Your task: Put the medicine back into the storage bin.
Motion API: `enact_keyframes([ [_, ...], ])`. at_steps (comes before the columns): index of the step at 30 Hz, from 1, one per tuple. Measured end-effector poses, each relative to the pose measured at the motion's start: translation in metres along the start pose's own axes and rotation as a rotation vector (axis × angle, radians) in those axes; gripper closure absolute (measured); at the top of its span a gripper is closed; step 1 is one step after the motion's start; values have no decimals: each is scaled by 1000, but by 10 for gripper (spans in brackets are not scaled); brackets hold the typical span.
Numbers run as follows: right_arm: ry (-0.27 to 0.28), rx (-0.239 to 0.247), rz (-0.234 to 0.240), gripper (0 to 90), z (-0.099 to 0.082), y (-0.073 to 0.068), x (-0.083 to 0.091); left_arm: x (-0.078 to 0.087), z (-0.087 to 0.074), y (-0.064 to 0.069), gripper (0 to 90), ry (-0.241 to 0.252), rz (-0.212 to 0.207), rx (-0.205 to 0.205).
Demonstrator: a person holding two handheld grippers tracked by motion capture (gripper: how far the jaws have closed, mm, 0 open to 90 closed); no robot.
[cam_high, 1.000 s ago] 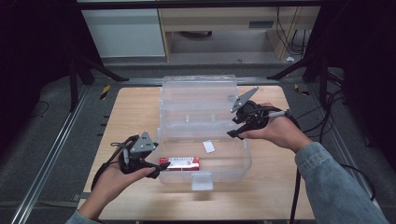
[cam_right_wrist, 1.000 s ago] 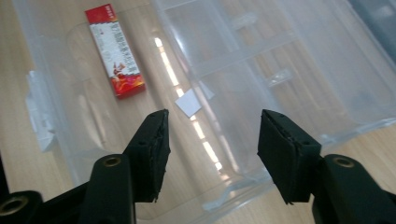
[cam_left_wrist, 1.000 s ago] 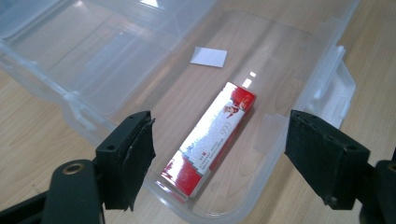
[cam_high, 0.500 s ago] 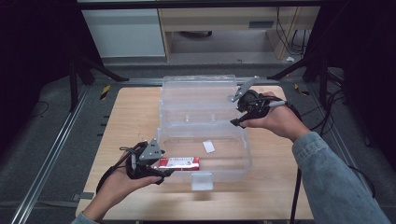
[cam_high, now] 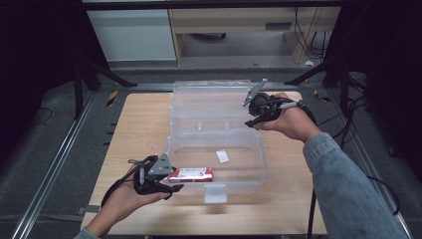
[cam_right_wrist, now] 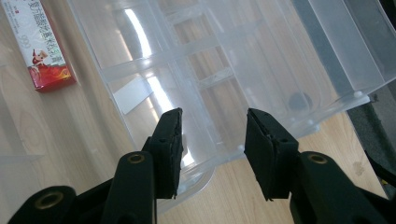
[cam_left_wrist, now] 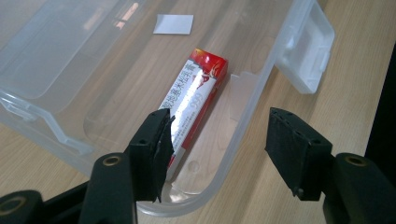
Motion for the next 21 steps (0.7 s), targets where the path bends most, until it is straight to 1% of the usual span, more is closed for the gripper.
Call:
enact_keyframes([
  [1, -5, 1, 2, 570, 1, 0, -1, 0, 0, 1, 407, -12, -8, -5],
  [2, 0, 9, 1, 570, 3, 0, -1, 0, 0, 1, 408, -12, -8, -5],
  [4, 1, 13, 0, 575, 6, -1, -2, -4, -1, 1, 412, -42, -22, -17],
  [6, -1, 24, -1, 581, 10, -1, -3, -7, -2, 1, 415, -55, -31, -17],
  [7, 1, 26, 0, 592, 11, -2, -3, -8, -4, 1, 416, -77, -31, -29],
  [9, 1, 29, 1, 596, 13, -2, -4, -9, -4, 2, 424, -77, -35, -29],
  [10, -1, 35, -3, 603, 15, -1, -5, -11, -5, 1, 429, -90, -40, -32],
  [13, -9, 35, -9, 605, 16, 0, -5, -13, -5, 1, 451, -97, -43, -34],
  [15, -15, 28, -18, 605, 18, 4, -7, -16, -7, -1, 466, -116, -45, -38],
  [17, -18, 20, -20, 604, 20, 6, -9, -19, -7, -2, 479, -111, -39, -30],
  [19, -18, 21, -22, 604, 20, 7, -9, -19, -8, -3, 505, -118, -43, -33],
  [21, -28, 32, -38, 602, 22, 12, -11, -22, -9, -4, 519, -124, -47, -35],
])
Point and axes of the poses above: each handheld gripper's, and its own axes: x roughly backward along the jaws, z roughly out of its top, y roughly to its right, the point moved 6 cm from there along -x, roughly forward along the jaws, and after that the axes turned 12 degrees about -z, right-handed, at the moved point
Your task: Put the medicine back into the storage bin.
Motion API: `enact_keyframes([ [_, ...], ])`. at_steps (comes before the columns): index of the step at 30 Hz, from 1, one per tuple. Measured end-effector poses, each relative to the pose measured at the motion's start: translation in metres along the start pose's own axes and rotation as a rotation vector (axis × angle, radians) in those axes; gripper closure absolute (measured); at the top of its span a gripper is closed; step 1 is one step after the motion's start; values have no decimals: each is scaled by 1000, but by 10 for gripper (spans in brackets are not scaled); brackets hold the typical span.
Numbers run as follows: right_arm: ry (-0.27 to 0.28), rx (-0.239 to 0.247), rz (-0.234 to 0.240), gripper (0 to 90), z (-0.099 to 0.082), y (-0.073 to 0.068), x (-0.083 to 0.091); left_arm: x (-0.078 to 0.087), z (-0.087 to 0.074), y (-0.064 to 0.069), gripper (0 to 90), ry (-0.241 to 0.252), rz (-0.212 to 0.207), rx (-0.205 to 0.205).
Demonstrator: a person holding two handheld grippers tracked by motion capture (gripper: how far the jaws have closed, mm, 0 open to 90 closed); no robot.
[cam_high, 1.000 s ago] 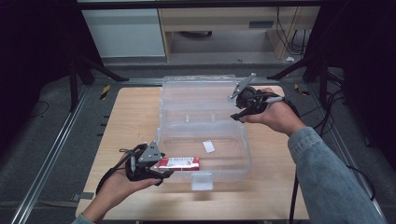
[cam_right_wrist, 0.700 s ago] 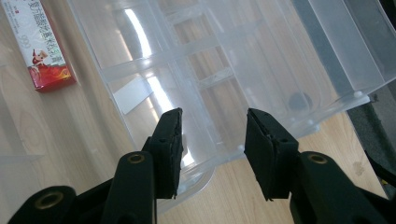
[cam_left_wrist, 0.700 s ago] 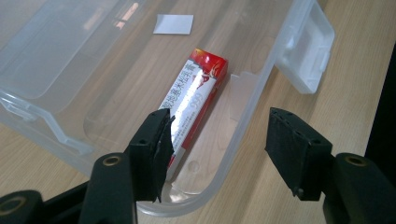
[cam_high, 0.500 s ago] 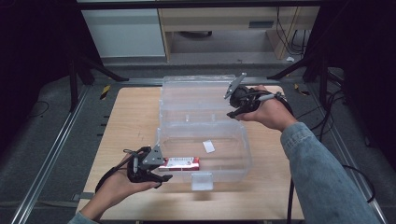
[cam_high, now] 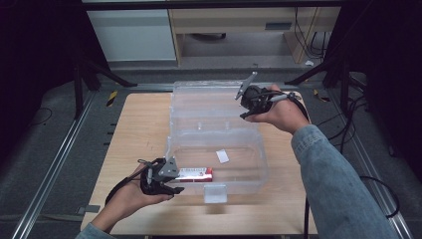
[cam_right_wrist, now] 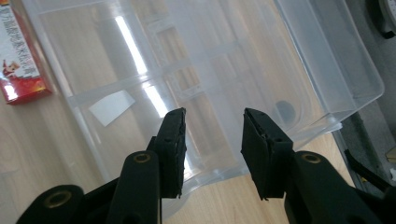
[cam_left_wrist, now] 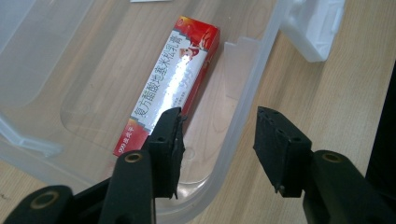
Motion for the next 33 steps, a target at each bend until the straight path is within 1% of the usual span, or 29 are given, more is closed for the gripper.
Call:
enact_keyframes([
  [1, 2, -4, -4, 599, 1, 2, -1, 0, -1, -1, 529, -11, 0, -5],
  [3, -6, 2, 2, 589, 2, 4, -3, -2, -2, -2, 544, -18, -5, -7],
  [7, -24, 8, 14, 568, 6, 6, -9, -4, -1, -4, 573, -21, 0, -9],
  [9, -27, 22, 21, 561, 8, 6, -12, -6, 0, -4, 582, -9, -6, -2],
  [12, -32, 27, 26, 559, 9, 5, -16, -6, 0, -4, 598, -12, -9, -5],
  [13, -42, 38, 27, 563, 9, 4, -20, -7, 1, -3, 605, -14, -15, -6],
  [17, -58, 53, 34, 570, 9, 2, -26, -8, 1, -3, 621, -17, -14, -13],
  [27, -64, 91, 36, 587, 10, 4, -36, -12, 1, -4, 647, -11, -27, -12],
  [33, -77, 103, 41, 617, 6, 5, -42, -18, 0, -3, 668, -32, -31, -18],
])
Point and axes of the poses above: each handheld gripper's, and its own axes: x roughly backward along the jaws, z roughly out of its top, y roughly to its right, the point moved 6 cm from there along -x, roughly forward along the jaws, and after that the axes turned 12 degrees about -z, right-handed, at the moved point
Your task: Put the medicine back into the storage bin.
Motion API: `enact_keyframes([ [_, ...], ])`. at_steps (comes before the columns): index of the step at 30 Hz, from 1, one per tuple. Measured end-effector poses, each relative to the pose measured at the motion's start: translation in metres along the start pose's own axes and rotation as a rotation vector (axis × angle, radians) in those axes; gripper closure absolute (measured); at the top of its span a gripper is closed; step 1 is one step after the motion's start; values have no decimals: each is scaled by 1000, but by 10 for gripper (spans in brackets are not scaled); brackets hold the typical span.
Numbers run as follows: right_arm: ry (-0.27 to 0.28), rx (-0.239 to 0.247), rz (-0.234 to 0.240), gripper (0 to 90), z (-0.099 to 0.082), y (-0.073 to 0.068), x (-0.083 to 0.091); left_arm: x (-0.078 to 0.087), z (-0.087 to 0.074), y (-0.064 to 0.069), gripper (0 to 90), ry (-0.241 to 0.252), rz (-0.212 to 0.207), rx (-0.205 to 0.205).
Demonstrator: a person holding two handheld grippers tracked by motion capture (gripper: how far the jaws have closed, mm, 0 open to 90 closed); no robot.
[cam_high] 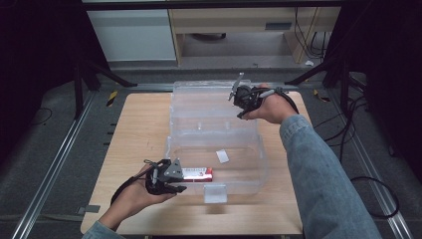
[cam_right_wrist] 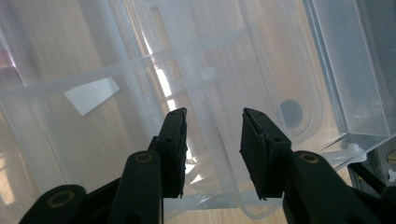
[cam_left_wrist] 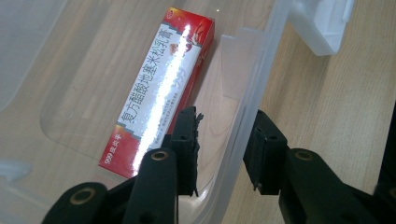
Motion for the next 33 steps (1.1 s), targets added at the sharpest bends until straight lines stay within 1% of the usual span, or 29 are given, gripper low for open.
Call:
enact_keyframes([
  [2, -4, -1, 2, 642, -1, 1, -2, -3, 1, 1, 697, 3, -11, -2],
  [6, -4, -1, 1, 667, -2, 2, -3, -3, 2, 1, 716, 7, -19, -1],
  [8, -7, 3, 5, 684, -2, 2, -5, -3, 3, -1, 736, 10, -7, 0],
  [10, -11, 4, 7, 688, -2, 1, -6, -2, 3, -3, 732, 13, -3, 6],
  [13, -13, 5, 6, 691, -1, 1, -7, -2, 3, -4, 733, 17, -11, 9],
  [18, -8, 16, 4, 694, 1, 2, -10, -3, 6, -4, 740, 17, -7, -2],
  [20, -8, 17, 3, 705, 1, 3, -11, -4, 6, -4, 742, 17, -7, -3],
  [21, -6, 22, 4, 730, 2, 3, -11, -4, 7, -4, 744, 18, -7, -4],
  [22, 0, 24, 8, 747, 3, 3, -10, -5, 8, -4, 746, 19, -5, -4],
  [27, 0, 32, 6, 760, 3, 2, -9, -5, 8, -4, 746, 21, -8, 3],
  [30, 17, 41, 12, 783, 4, 1, -6, -5, 8, -4, 748, 19, -3, -2],
  [31, 18, 36, 15, 788, 5, 0, -5, -5, 8, -4, 748, 19, -3, -2],
  [33, 23, 42, 16, 797, 5, -1, -3, -5, 9, -3, 748, 20, 2, -5],
])
Point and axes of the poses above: each handheld gripper's, and its own axes: x roughly backward along the jaws, z roughly out of its top, y roughly to its right, the point moved 6 cm from there along -x, roughly forward along the jaws, and after that the axes turned 12 degrees about -z, right-handed, at the moved point
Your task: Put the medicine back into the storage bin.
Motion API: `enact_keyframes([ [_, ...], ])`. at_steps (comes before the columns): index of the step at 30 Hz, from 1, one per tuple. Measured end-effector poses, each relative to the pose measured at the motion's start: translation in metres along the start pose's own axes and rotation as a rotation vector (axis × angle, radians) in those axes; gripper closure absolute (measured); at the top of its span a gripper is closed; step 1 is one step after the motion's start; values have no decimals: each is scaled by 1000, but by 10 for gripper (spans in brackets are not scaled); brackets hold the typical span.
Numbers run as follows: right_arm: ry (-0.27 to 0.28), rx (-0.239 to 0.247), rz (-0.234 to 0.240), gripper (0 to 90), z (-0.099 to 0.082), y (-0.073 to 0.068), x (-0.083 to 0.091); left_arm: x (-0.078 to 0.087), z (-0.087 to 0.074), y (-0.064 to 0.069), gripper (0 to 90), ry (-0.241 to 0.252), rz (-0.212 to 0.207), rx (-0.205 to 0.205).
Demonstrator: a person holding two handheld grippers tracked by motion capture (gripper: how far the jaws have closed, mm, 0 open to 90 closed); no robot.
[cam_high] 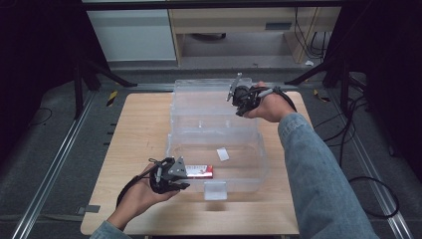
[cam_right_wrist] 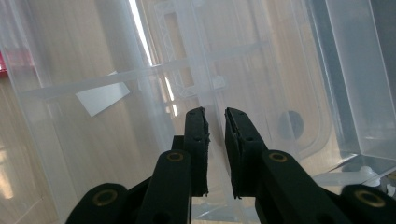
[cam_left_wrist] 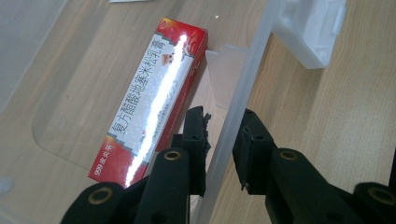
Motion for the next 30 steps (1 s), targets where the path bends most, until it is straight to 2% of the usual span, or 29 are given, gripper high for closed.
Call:
enact_keyframes([
  [18, 46, 29, 26, 865, -2, -11, 20, -1, 2, 2, 736, -9, 6, -1],
  [25, 43, 84, 16, 886, -3, -15, 23, -1, 3, 3, 731, -10, 10, -1],
  [30, 65, 72, 21, 890, -3, -17, 27, -1, 4, 4, 730, -8, 15, -3],
])
Point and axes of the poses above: each handheld gripper's, and its own axes: x roughly backward along the jaws, z roughly out of its top, y roughly to its right, the point moved 6 cm from there along -x, roughly forward along the jaws, and after that the axes turned 12 degrees about -z, right-handed, at the moved point
